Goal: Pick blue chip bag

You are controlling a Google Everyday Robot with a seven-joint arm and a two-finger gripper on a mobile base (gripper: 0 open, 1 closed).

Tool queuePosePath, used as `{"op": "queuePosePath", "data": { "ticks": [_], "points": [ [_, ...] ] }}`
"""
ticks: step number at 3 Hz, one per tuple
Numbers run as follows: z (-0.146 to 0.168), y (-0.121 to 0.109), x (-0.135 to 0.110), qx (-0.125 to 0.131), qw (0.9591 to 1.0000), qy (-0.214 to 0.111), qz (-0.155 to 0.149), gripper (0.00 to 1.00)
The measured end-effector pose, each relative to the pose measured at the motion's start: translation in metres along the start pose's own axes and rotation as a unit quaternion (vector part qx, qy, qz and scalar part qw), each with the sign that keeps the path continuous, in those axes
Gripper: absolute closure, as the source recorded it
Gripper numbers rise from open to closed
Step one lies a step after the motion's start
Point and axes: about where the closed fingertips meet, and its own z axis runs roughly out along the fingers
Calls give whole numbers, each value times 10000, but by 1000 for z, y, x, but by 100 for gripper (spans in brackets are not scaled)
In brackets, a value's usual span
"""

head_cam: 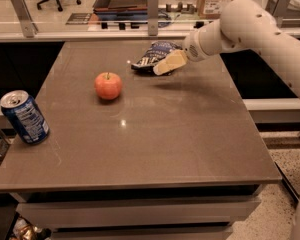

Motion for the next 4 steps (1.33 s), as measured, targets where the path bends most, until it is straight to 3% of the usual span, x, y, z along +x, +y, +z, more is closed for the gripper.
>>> {"op": "queuePosePath", "data": {
  "ticks": [1,2,4],
  "points": [
    [28,8,-15,-233,9995,-162,-100,0],
    [54,19,-26,-504,9985,-149,-150,18],
    [59,23,-26,-546,9983,-139,-156,64]
  ]
}}
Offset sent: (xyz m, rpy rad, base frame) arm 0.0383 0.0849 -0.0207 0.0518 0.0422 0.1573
